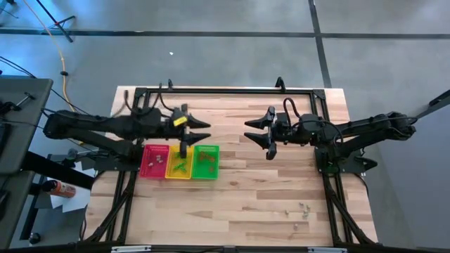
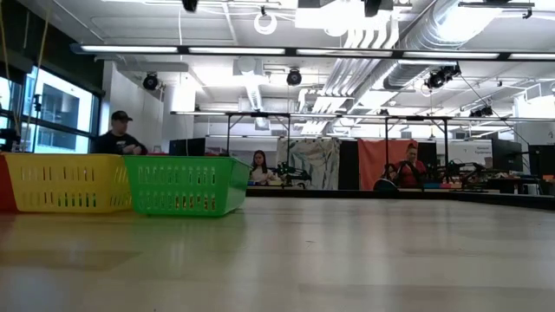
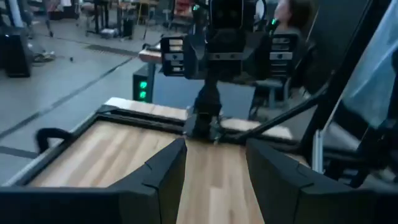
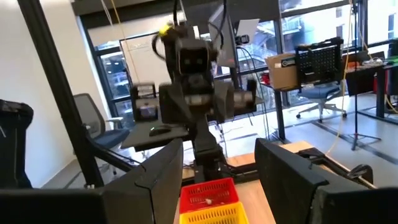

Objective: Sort Halloween decoration
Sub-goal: Put the white skull toy into the red bin

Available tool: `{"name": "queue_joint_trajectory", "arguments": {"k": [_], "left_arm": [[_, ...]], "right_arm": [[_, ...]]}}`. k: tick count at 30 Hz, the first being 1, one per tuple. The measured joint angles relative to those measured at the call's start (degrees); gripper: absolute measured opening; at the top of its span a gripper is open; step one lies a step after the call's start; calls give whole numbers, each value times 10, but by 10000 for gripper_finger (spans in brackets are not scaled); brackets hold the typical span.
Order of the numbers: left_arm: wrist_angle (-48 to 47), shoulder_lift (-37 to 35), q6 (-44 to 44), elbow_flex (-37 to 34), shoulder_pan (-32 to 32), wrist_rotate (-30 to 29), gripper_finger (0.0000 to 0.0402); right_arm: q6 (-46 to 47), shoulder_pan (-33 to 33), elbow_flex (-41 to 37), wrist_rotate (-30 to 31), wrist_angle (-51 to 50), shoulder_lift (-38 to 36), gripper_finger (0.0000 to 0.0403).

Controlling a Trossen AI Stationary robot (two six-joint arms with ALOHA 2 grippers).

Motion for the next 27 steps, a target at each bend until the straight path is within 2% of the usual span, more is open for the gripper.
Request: {"name": "queue_joint_trajectory", "arguments": {"k": [3,7,14,27], "left_arm": [[96,10,-49,-69,-5,-5,159],[201,17,-72,-105,-5,-7,159],[203,16,27,-107,-5,-7,159],[201,17,55,-107,-5,-7,159]], "right_arm": [[-13,0,0,-1,0,0,195],[-15,0,0,-3,-4,0,195],[-46,0,0,-3,-15,0,195],[-75,0,0,-2,-62,0,195]]}}
